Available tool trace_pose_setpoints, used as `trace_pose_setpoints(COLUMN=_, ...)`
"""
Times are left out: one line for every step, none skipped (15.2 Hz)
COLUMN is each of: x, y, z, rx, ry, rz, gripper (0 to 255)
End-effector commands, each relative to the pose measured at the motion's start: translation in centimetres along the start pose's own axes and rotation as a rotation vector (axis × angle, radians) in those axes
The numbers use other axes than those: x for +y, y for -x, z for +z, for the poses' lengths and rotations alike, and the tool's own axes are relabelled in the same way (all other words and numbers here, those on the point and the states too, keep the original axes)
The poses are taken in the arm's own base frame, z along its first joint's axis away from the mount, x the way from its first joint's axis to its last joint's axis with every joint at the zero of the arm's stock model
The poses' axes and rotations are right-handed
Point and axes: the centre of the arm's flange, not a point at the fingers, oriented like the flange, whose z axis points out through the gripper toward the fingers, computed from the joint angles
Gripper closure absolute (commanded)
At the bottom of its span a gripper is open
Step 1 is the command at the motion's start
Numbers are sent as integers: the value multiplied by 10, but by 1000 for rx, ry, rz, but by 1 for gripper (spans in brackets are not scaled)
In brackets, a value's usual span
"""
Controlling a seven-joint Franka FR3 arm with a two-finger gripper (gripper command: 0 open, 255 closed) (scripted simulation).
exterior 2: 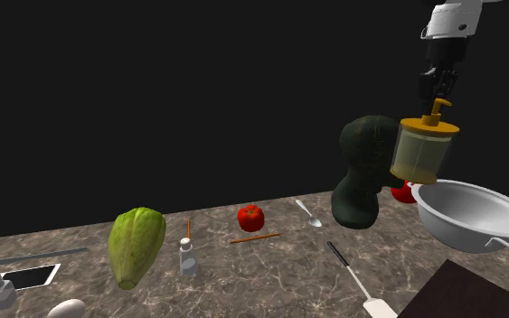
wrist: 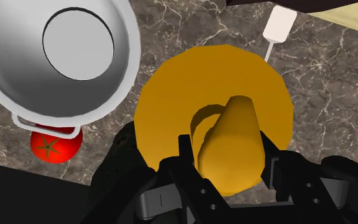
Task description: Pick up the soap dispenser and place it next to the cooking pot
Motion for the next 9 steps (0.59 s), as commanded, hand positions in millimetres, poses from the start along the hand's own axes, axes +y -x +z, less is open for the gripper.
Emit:
trace_pose_setpoints(x=3, y=0, z=8, rx=1, ry=1, rz=-1, gripper=255)
trace_pose_setpoints(x=3, y=0, z=13, rx=1, ry=1, rz=-1, gripper=255)
trace_pose_setpoints(x=3, y=-1, z=18, rx=1, ry=1, rz=-1, gripper=255)
trace_pose_setpoints(x=3, y=-1, z=24, rx=1, ry=1, rz=-1, gripper=255)
trace_pose_setpoints(x=3, y=-1, z=29, rx=1, ry=1, rz=-1, gripper=255)
trace_pose_setpoints(x=3, y=-1, z=34, rx=1, ry=1, rz=-1, gripper=255)
trace_pose_setpoints(x=3, y=-1, z=39, rx=1, ry=1, rz=-1, gripper=255)
trace_pose_setpoints(x=3, y=-1, z=45, rx=1, ry=1, rz=-1, gripper=255)
trace_pose_setpoints(x=3, y=-2, z=50, rx=1, ry=1, rz=-1, gripper=255)
